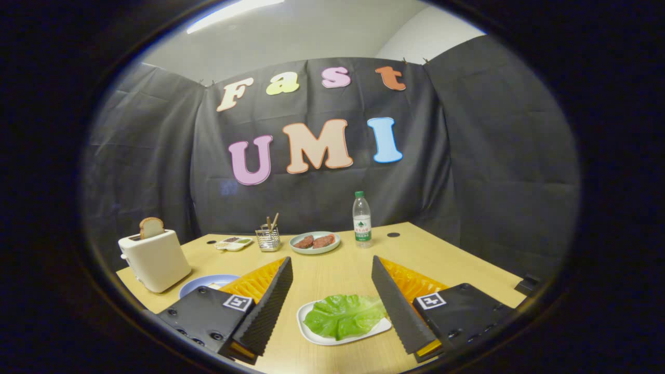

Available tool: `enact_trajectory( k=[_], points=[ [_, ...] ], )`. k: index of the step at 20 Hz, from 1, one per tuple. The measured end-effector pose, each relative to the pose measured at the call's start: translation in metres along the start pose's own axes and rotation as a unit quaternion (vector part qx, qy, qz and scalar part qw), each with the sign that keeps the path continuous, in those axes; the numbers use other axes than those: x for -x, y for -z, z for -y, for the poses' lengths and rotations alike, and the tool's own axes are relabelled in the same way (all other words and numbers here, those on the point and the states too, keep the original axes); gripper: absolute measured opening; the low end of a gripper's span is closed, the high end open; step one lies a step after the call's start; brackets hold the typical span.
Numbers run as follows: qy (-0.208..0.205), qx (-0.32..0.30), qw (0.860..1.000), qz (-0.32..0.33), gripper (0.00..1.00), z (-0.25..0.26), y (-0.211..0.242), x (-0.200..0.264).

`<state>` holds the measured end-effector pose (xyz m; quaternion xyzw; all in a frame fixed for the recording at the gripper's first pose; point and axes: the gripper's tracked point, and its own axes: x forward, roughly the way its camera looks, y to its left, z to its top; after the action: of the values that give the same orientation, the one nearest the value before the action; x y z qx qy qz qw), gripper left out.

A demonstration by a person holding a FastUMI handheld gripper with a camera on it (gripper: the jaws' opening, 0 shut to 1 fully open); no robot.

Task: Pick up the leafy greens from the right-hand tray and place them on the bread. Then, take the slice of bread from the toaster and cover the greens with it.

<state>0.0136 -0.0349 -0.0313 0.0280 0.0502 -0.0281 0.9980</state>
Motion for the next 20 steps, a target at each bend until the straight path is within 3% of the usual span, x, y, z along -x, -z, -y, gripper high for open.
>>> enact_trajectory(
  k=[5,12,20],
  points=[
    [0.006,-0.015,0.999,-0.039,0.98,0.022,0.025,-0.014],
    [0.060,-0.074,0.990,-0.103,0.98,0.075,0.067,-0.038],
    [0.025,-0.171,0.963,-0.207,0.99,0.074,0.129,-0.078]
  ],
)
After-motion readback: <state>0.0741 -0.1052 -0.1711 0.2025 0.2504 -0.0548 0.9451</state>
